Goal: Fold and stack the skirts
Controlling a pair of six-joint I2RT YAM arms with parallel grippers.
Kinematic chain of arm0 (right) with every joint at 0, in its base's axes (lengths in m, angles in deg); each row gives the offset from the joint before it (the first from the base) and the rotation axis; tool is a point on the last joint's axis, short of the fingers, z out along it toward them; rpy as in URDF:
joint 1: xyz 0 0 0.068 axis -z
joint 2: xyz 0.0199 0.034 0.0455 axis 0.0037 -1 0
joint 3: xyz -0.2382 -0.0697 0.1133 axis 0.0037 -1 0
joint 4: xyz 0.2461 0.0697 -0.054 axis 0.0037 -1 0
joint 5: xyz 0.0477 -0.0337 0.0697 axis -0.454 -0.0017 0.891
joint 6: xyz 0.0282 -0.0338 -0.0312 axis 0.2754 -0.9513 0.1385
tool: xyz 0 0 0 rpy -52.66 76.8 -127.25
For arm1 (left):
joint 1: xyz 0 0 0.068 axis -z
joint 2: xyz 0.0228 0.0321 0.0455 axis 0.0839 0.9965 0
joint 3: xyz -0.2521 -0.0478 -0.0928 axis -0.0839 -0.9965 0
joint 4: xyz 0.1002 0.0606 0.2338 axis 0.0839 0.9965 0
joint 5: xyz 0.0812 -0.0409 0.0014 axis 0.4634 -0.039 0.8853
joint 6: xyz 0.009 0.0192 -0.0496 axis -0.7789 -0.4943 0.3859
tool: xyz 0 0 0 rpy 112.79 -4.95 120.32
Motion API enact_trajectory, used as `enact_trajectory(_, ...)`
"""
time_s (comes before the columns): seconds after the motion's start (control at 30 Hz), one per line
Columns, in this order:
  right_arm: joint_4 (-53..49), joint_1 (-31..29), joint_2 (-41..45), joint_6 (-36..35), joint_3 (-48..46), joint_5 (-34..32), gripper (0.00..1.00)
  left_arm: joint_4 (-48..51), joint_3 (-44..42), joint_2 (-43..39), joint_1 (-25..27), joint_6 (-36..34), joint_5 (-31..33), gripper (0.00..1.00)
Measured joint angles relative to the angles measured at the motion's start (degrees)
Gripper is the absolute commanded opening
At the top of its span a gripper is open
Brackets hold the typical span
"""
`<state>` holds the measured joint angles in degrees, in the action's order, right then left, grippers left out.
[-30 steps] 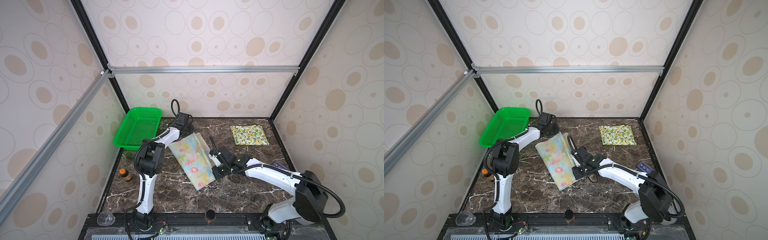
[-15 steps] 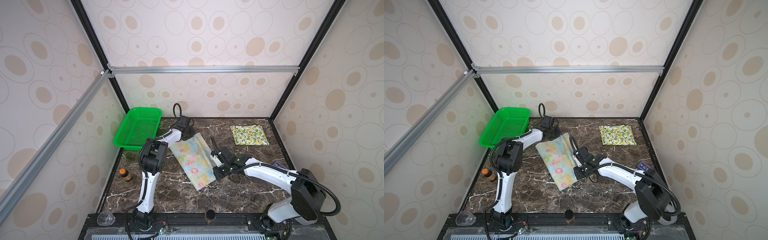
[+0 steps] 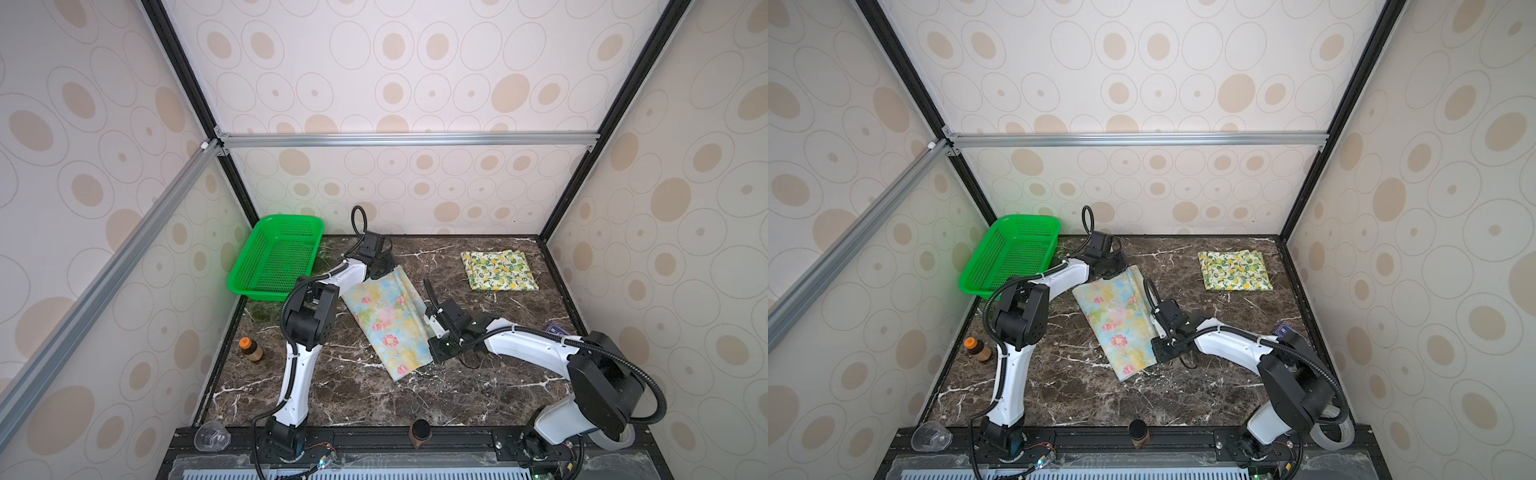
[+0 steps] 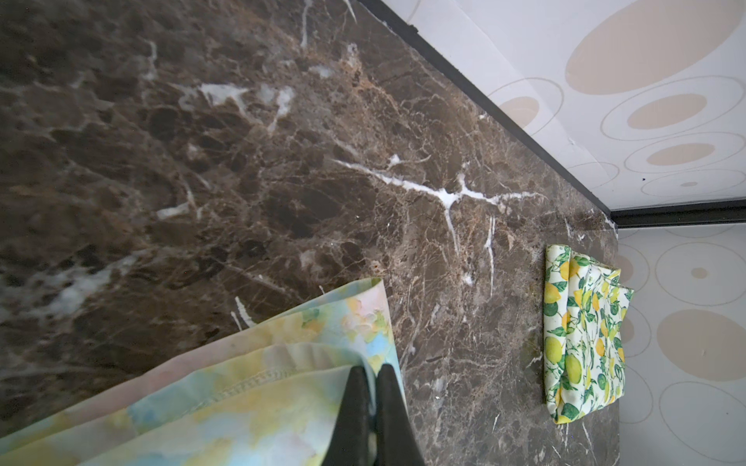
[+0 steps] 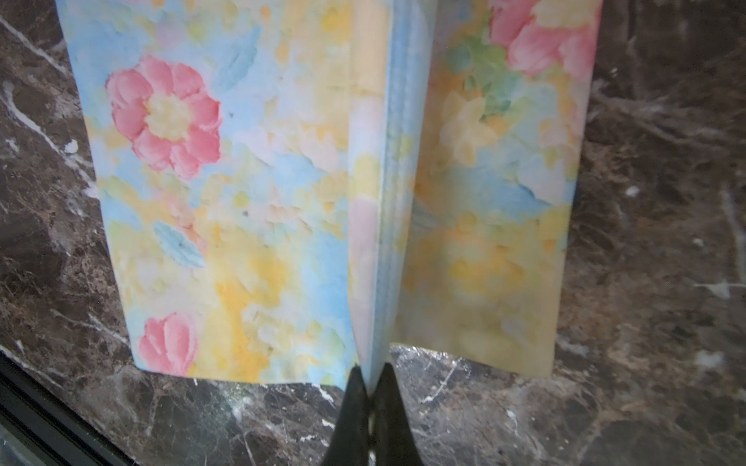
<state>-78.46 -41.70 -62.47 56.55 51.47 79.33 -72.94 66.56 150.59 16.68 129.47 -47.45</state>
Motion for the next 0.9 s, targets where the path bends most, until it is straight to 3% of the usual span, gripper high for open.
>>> enact_trajectory(0.9, -2.1, 0.3, -0.6, -1.3, 1.9, -2.3, 0.00, -0.7, 0.2, 1.9, 0.0, 0.8, 1.6, 0.00)
